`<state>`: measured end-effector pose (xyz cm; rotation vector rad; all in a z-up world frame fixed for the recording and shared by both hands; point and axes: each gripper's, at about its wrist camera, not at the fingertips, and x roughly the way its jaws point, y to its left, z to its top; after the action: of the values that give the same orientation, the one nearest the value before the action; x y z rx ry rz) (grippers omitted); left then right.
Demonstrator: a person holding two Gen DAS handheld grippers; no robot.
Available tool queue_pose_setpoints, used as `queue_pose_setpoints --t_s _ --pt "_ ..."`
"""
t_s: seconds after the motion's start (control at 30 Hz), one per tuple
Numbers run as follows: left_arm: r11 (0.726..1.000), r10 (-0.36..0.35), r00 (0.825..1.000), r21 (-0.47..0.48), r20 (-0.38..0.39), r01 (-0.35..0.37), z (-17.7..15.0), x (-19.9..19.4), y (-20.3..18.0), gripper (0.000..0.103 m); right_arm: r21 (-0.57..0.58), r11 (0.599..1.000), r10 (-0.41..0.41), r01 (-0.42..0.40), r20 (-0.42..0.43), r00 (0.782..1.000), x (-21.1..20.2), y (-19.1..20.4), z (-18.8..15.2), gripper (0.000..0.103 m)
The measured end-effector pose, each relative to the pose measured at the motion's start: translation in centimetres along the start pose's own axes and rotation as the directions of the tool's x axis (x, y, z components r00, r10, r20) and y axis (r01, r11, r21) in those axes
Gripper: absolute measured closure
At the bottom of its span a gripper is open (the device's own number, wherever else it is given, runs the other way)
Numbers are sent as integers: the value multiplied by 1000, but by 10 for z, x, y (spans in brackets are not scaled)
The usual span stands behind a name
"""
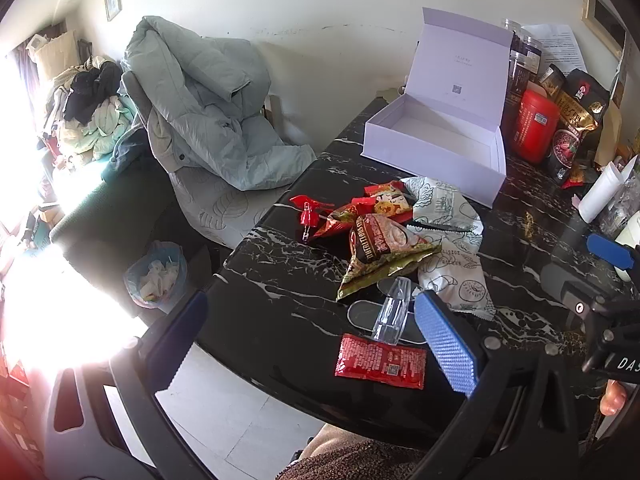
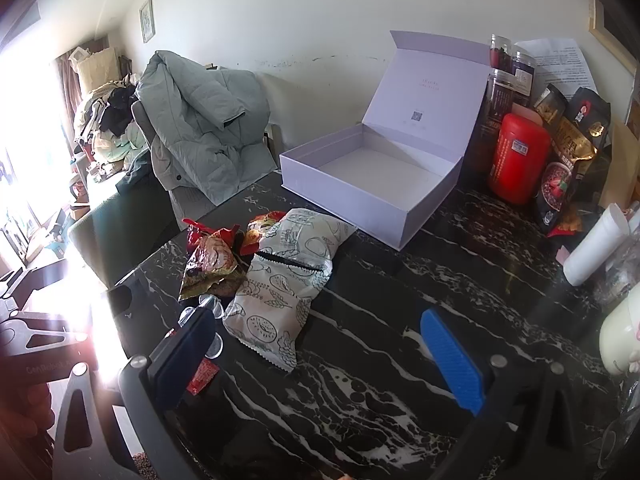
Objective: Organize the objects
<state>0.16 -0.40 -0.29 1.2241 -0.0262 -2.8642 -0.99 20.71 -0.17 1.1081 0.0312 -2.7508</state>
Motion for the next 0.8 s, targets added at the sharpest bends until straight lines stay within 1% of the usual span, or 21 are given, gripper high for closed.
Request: queue_pose_setpoints --t_s 0.8 --pt "1000 -3 1000 -1 -12 3 -1 5 -1 0 3 1000 1 -1 -18 1000 5 -1 -3 0"
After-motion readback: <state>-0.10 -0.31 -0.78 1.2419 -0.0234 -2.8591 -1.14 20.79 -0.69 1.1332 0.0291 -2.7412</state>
